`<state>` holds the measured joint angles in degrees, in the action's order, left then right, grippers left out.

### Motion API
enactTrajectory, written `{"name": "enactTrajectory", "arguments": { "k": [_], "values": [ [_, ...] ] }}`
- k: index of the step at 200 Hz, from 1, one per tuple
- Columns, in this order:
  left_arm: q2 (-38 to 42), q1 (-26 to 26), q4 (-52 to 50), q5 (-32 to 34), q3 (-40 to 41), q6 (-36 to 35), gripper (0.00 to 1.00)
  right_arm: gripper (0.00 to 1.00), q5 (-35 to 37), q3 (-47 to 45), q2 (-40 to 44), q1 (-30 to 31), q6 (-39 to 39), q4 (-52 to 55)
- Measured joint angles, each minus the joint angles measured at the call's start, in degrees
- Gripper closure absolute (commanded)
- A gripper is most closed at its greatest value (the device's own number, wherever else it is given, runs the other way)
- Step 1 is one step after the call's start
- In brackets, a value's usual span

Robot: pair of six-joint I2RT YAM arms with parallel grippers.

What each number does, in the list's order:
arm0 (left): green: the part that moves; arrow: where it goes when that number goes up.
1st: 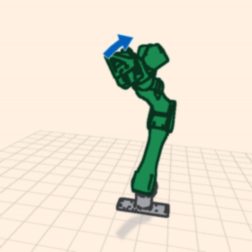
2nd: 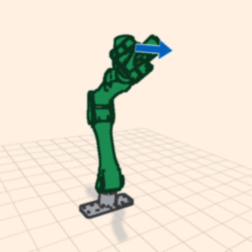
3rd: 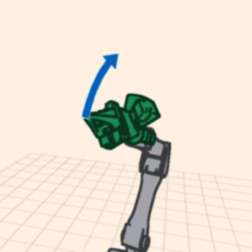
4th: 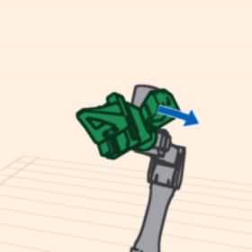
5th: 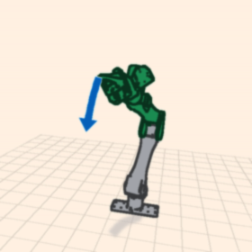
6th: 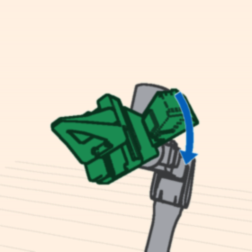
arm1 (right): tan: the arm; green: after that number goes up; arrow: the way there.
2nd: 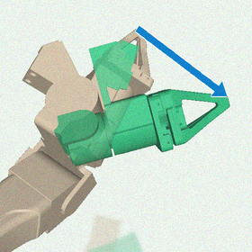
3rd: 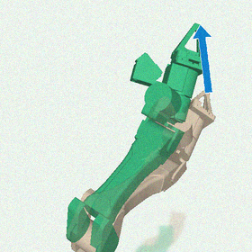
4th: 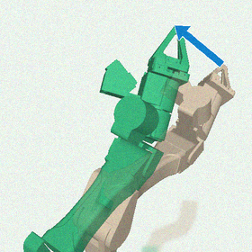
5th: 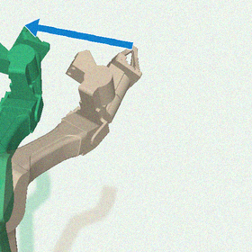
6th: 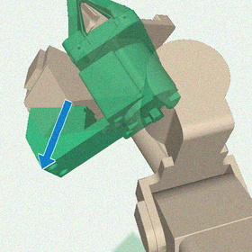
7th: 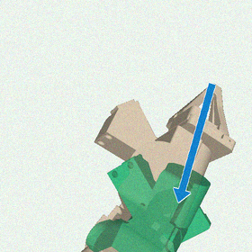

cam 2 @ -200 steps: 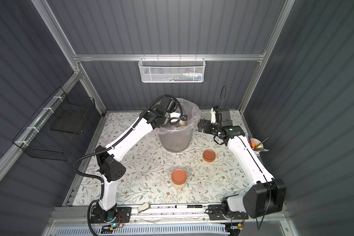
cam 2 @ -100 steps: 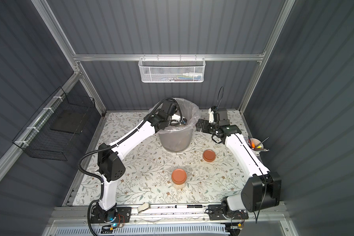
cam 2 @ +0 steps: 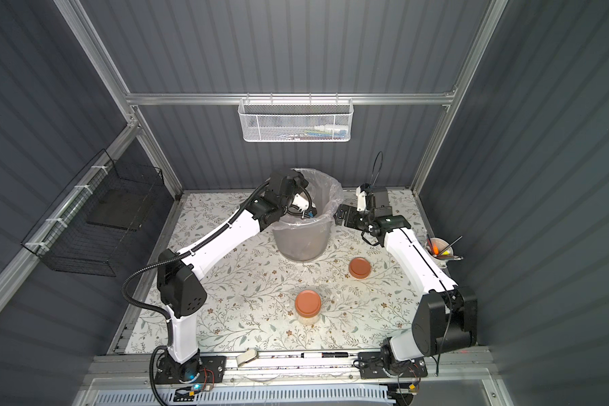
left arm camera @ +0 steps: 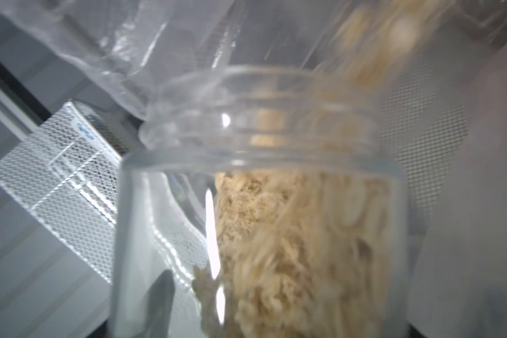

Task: Empty expired oatmeal from jars
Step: Pour the expired oatmeal into the trash bin.

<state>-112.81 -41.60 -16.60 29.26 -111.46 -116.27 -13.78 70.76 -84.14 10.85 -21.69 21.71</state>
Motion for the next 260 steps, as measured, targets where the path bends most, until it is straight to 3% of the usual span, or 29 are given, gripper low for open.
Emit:
{"name": "enactTrajectory", "arguments": {
  "k": [141, 260],
  "values": [
    [2.6, 3.8, 3.9, -10.5, 6.2, -2.8, 1.0, 0.01, -1.1, -0.6, 0.0, -0.4, -0.4, -0.7],
    [3.5, 4.2, 3.7, -18.3, 11.4, -3.0, 1.0, 0.01, -1.3, 0.6, 0.1, -0.9, -0.2, -0.4]
  ]
}}
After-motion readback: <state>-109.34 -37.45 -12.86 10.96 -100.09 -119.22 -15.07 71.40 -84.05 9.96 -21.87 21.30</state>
